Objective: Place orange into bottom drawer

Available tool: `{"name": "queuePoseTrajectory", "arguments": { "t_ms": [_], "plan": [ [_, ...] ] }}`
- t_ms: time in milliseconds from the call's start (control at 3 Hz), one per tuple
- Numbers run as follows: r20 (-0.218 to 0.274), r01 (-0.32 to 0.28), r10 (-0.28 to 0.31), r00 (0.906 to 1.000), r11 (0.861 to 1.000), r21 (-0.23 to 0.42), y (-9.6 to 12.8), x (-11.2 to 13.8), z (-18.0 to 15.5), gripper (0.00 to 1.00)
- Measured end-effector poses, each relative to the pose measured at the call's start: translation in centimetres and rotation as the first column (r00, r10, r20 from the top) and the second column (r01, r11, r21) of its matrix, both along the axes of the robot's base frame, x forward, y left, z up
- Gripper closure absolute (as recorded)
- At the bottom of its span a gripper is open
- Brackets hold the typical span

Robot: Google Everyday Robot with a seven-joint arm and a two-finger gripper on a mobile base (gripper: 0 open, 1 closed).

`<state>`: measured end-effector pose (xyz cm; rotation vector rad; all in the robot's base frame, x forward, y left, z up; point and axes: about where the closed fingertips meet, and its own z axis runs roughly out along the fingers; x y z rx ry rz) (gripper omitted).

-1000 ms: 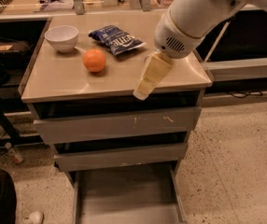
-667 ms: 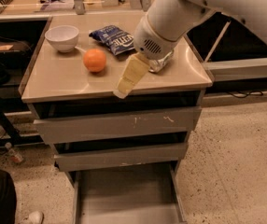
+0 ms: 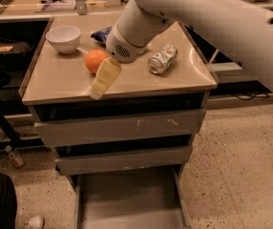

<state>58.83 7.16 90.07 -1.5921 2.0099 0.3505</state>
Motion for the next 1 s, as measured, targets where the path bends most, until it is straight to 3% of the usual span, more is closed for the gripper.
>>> {"name": "queuePoseTrajectory", "arguments": {
  "t_ms": [333,1000],
  "plan": [
    [0.013,0.024,-0.025,0.9996,0.999,0.024,-0.6,1.8,-0.5,0.0],
    [0.026,0.071,-0.072,0.997,0.997,0.035,-0.3,8.9,-1.7,0.0]
  ]
}}
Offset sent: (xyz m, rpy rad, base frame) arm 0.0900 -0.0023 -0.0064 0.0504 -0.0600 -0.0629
